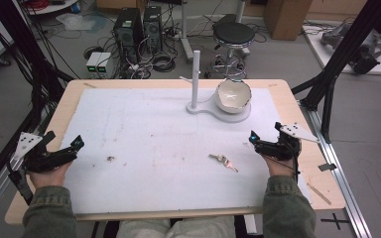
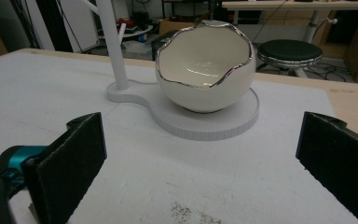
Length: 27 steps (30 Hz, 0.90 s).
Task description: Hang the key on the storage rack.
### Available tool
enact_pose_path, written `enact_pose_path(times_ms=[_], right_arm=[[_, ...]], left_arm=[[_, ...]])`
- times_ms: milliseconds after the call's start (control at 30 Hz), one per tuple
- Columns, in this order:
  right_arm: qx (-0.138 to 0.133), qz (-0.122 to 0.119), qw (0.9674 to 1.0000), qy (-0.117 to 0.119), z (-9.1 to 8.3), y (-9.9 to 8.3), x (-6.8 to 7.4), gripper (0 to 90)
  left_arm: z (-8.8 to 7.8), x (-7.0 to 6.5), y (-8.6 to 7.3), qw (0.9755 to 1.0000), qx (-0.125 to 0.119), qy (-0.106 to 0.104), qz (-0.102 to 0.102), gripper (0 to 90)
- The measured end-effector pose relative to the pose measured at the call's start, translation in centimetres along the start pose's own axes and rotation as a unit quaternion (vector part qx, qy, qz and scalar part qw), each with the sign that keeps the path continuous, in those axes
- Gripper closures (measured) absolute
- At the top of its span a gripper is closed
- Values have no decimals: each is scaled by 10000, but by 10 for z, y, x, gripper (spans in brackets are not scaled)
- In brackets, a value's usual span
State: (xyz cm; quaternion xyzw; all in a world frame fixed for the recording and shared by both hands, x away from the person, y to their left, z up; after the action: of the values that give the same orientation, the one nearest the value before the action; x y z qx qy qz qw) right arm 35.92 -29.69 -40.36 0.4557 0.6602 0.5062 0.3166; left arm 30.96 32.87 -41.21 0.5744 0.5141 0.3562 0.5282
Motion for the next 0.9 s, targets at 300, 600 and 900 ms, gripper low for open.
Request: enact_pose_path(times_ms=[300,600,900], right_arm=[[71,-18,10000,-2,-1,-1,-1,6],[176,-30,9998,36,0,-3,-1,6],[290,85,9993,196,2,-4,0,6]], left_arm=[[4,-3,-1,9999,59,-67,-56,17],[5,-3,-2,10000,64,-50,-51,17],[6,-3,-2,9999,107,-15,8,17]])
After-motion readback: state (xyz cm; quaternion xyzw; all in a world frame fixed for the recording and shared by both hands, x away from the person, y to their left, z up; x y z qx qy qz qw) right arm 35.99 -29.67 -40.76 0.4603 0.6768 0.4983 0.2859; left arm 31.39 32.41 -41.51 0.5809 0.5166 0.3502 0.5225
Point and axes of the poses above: each handheld gripper's, and its own axes: z roughly forward along the jaws, y roughly out of its top, x roughly to its left, the point moved 3 cm from there along z, roughly forward along the jaws
